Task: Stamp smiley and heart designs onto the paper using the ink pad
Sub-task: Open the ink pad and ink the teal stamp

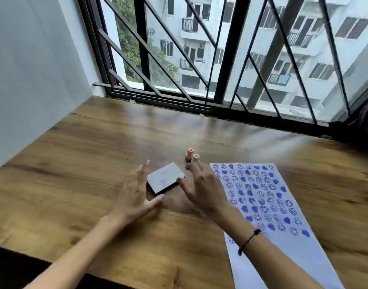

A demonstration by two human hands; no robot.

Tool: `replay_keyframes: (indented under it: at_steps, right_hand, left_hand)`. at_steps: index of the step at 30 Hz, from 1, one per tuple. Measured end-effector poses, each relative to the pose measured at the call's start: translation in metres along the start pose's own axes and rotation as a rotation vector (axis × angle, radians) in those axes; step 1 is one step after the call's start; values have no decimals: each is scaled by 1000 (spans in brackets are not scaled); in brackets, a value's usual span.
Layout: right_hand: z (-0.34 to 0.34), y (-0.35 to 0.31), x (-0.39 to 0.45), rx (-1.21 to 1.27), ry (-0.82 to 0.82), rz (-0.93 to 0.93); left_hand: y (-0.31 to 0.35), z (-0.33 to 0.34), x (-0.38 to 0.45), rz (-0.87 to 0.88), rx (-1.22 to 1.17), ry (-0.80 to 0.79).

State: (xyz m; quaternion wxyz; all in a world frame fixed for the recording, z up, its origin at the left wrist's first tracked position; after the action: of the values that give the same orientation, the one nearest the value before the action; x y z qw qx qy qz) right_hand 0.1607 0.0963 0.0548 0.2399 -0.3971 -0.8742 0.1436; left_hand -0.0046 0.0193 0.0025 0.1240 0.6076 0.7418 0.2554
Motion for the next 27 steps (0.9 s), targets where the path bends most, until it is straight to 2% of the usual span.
replay_keyframes:
  at_steps: [4, 5, 8, 18, 21, 23, 25, 27]
  right_hand:
    - [38, -24, 7, -160, -277, 140]
    - [44, -26, 9, -187, -300, 154]
    - [51, -28, 19, -248, -323, 186]
    - [50, -39, 37, -330, -339, 129]
    - [37, -35, 47, -242, -379, 65]
    - [27, -28, 63, -183, -526, 78]
    - [16, -20, 81, -24, -699, 185]
    - [8, -14, 95, 179, -796, 314]
  left_hand:
    - [-3, 6, -6, -42, -65, 94]
    - [-4, 8, -5, -38, -80, 120]
    - [-4, 8, -5, -28, -107, 182]
    - [-8, 10, -4, -32, -90, 180]
    - [-10, 9, -5, -52, -137, 170]
    - [-10, 9, -5, -51, -139, 164]
    - [-10, 9, -5, -61, -142, 161]
    - [-10, 9, -6, -72, -147, 159]
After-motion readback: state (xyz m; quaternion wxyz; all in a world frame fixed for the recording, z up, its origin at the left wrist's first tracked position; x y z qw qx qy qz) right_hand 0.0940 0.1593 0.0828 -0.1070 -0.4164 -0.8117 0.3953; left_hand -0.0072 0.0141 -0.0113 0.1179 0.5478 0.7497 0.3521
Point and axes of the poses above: each hand's wrist, its own x-axis towards the middle knuckle, its own z-axis out of the palm, y = z × x, the point moved 2 cm from there along x, towards the middle knuckle
